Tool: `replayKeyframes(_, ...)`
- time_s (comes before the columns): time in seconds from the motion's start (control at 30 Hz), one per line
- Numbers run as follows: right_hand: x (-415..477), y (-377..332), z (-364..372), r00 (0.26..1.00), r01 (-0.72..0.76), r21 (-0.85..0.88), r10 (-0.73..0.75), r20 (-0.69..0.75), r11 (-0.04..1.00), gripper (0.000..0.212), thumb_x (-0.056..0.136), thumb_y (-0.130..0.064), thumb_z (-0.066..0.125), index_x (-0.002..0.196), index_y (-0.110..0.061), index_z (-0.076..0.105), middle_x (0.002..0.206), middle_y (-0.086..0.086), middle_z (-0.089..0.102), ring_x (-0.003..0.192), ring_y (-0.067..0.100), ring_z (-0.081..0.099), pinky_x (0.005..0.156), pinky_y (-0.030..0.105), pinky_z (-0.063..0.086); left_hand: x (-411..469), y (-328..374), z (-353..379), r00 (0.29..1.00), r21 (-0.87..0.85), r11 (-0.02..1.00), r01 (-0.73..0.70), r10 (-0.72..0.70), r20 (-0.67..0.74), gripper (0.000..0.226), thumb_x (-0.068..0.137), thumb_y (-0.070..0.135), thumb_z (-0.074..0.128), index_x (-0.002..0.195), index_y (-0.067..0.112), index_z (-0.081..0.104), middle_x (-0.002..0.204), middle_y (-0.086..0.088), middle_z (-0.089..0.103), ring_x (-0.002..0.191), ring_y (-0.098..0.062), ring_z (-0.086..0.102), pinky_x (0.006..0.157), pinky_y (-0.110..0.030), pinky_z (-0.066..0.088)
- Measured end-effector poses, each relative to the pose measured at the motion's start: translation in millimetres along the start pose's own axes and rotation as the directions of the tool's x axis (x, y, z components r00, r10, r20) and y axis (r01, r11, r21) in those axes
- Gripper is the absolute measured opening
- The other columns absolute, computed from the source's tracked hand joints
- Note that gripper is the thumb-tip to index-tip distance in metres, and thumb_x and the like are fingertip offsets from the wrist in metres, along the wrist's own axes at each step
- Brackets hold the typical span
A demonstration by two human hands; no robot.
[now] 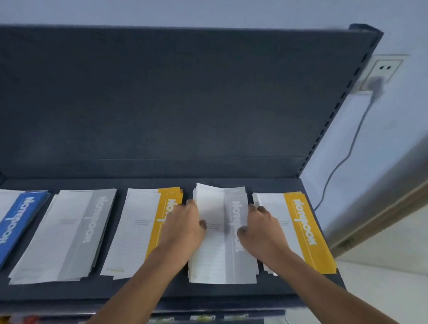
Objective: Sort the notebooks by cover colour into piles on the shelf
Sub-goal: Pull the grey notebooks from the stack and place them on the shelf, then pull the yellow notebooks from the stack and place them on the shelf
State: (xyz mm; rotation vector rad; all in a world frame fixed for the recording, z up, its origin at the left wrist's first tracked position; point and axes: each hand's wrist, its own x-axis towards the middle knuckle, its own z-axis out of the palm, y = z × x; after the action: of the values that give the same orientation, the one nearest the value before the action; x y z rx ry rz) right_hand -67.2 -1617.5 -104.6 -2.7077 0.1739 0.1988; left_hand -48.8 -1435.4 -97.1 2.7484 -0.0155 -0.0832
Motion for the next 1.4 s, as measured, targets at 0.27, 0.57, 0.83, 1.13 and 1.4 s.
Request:
replayKeyframes(0.27, 4, 15, 3, 0.993, 0.116, -0.035, -0.117, -0.006, 0.993, 0.022, 0.087, -0.019, 0.059, 0.107, -0.011, 0.053, 0.087, 0.003, 0.052, 0.074, 0.025, 0.056, 0.062, 0.032, 0.043, -12, -1, 17, 0.997, 0.072, 0.997, 0.013, -0.008, -0.071, 0.029, 0.095, 0.035, 0.065, 0.109, 0.011, 0.057, 0.097, -0.006, 0.065, 0.084, -0.022, 0.064, 0.061, -0.027, 0.043)
replayKeyframes(0.57, 8, -7, 1, 0.981, 0.182, -0.295, -0.192, -0.007, 0.938, 0.021, 0.085, -0.010, 0.065, 0.095, -0.012, 0.047, 0.102, 0.009, 0.051, 0.069, 0.020, 0.043, 0.048, 0.025, 0.030, -25, -12, 4, 0.991, 0.046, 0.999, 0.020, -0.014, -0.130, 0.034, 0.099, 0.045, 0.054, 0.114, 0.016, 0.058, 0.106, -0.002, 0.064, 0.084, -0.021, 0.060, 0.064, -0.030, 0.039)
replayKeyframes(0.83, 14, -90, 15, 0.886, 0.442, -0.335, -0.464, 0.018, 0.832, 0.025, 0.091, -0.022, 0.060, 0.114, -0.013, 0.054, 0.113, 0.008, 0.055, 0.093, 0.027, 0.063, 0.061, 0.033, 0.042, -39, -64, -42, 0.984, -0.021, 0.999, 0.046, -0.048, -0.170, 0.029, 0.099, 0.043, 0.054, 0.115, 0.020, 0.062, 0.098, 0.005, 0.070, 0.080, -0.012, 0.065, 0.073, -0.034, 0.056)
replayKeyframes(1.13, -16, -227, 53, 0.654, 0.753, -0.189, -0.748, 0.113, 0.630, 0.025, 0.093, -0.027, 0.056, 0.116, -0.016, 0.053, 0.114, 0.005, 0.053, 0.101, 0.030, 0.060, 0.065, 0.035, 0.041, -96, -177, -106, 0.911, -0.074, 0.945, 0.317, -0.325, -0.252, 0.024, 0.100, 0.040, 0.052, 0.110, 0.020, 0.063, 0.091, 0.006, 0.067, 0.078, -0.014, 0.064, 0.073, -0.038, 0.057)
replayKeyframes(1.4, -71, -380, 106, 0.507, 0.862, -0.107, -0.844, 0.176, 0.496, 0.029, 0.096, -0.033, 0.053, 0.122, -0.021, 0.053, 0.117, -0.002, 0.054, 0.101, 0.025, 0.062, 0.073, 0.037, 0.048, -165, -305, -174, 0.816, -0.115, 0.887, 0.448, -0.458, -0.352, 0.022, 0.099, 0.039, 0.048, 0.104, 0.023, 0.062, 0.098, 0.002, 0.066, 0.082, -0.019, 0.064, 0.075, -0.039, 0.055)
